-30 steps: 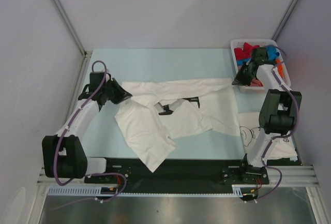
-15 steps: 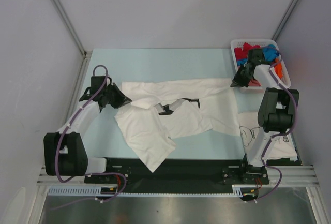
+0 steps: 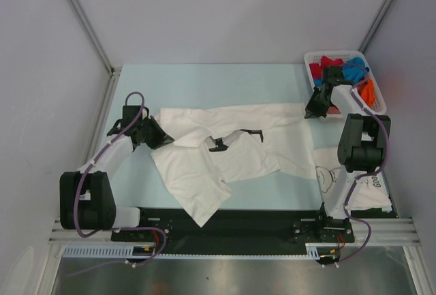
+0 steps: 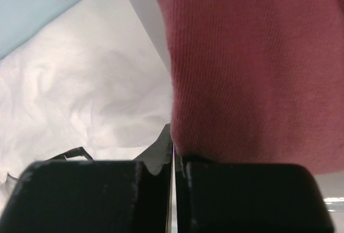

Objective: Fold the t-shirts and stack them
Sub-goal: Fold the tshirt

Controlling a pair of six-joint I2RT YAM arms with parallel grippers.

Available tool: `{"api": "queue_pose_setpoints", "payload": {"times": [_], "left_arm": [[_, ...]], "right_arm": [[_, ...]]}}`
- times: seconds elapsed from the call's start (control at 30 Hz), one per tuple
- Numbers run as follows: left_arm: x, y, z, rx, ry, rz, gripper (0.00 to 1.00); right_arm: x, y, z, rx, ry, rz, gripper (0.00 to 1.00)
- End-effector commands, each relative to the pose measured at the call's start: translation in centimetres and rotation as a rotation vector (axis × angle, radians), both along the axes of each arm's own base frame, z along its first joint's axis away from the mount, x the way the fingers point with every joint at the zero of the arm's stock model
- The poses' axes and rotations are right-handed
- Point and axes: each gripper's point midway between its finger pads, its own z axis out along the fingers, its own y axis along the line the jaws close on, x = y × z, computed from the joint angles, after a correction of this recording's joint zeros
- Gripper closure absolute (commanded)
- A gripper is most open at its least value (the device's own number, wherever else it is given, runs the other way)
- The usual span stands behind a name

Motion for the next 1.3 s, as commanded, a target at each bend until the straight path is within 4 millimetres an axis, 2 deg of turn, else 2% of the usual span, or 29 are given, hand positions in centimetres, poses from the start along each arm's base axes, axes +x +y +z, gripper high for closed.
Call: {"api": "queue_pose_setpoints", "payload": {"times": [0.0,0.1,0.13,0.2,0.3,0.4,0.43,0.47,0.5,0.57,0.6,0.67,0.7,0.8,0.87,0.9,0.93,1.0,1.03,1.13,1.17,1.2,1.27], "left_arm": [[0.3,0.2,-0.1,0.009,-0.014,-0.015,1.00],[0.6,0.3,0.0,0.011,-0.017,-0.016,1.00],[1.1,1.1,0.3,0.009,-0.023,0.010,1.00],[1.9,1.3,0.9,0.003,-0.042,0.013,1.00],[4.5,1.4,3.7,0.014,-0.143,-0.003,1.00],[8.3,1.7,7.5,0.027,-0.243,-0.006,1.00],[9.1,1.6,7.4,0.022,-0.238,-0.012,1.00],[10.1,1.6,7.9,0.020,-0.258,-0.016,1.00],[10.9,1.5,8.4,0.013,-0.277,-0.024,1.00],[13.5,1.3,10.0,0.003,-0.349,-0.034,1.00],[14.6,1.4,11.3,0.004,-0.389,-0.036,1.00],[16.6,1.2,11.4,-0.006,-0.429,-0.043,0.99],[17.6,1.2,12.3,-0.009,-0.461,-0.046,1.00],[19.8,1.1,12.1,-0.024,-0.494,-0.054,1.00],[21.4,1.3,13.3,-0.038,-0.550,-0.040,1.00],[22.0,1.1,12.7,-0.053,-0.547,-0.048,1.00],[22.8,1.3,13.5,-0.057,-0.572,-0.047,1.00],[23.9,1.5,13.2,-0.063,-0.567,-0.035,1.00],[24.5,1.8,14.2,-0.062,-0.591,-0.029,1.00],[25.7,2.3,15.3,-0.068,-0.616,-0.011,1.00],[25.9,2.3,15.6,-0.071,-0.621,-0.013,1.00],[26.1,2.4,15.9,-0.070,-0.626,-0.010,1.00],[26.5,2.8,16.4,-0.067,-0.636,-0.003,1.00]], "right_arm": [[-0.2,-1.1,-0.7,-0.057,0.029,-0.001,1.00],[0.0,-1.0,-0.6,-0.057,0.029,0.003,1.00],[0.1,-1.0,-0.5,-0.055,0.026,0.004,1.00],[0.8,-0.6,0.1,-0.043,0.001,0.018,1.00],[2.7,0.2,1.9,-0.025,-0.073,0.027,1.00],[5.2,1.1,3.6,0.008,-0.142,0.023,1.00],[5.9,1.4,4.1,0.010,-0.160,0.028,1.00],[6.6,1.4,3.7,0.009,-0.162,0.032,1.00],[8.1,1.3,5.4,-0.003,-0.213,0.032,1.00],[9.6,1.0,6.0,-0.009,-0.246,0.029,1.00],[11.1,1.0,7.0,-0.003,-0.287,0.031,1.00],[12.9,1.1,7.9,0.008,-0.341,0.028,1.00],[13.6,1.2,7.9,0.017,-0.356,0.032,1.00],[15.8,1.5,9.5,0.040,-0.450,0.027,1.00],[17.1,1.6,9.9,0.049,-0.498,0.020,1.00],[17.6,1.6,10.2,0.060,-0.516,0.016,1.00],[18.2,1.7,10.2,0.065,-0.531,0.018,1.00],[19.3,1.7,10.9,0.080,-0.574,0.018,1.00],[19.7,1.9,10.9,0.090,-0.580,0.018,1.00],[21.3,2.0,11.5,0.107,-0.604,0.018,1.00],[21.5,2.0,10.3,0.116,-0.580,0.016,1.00],[21.9,2.0,11.4,0.119,-0.603,0.020,1.00],[22.0,2.0,11.5,0.125,-0.606,0.021,1.00]]}}
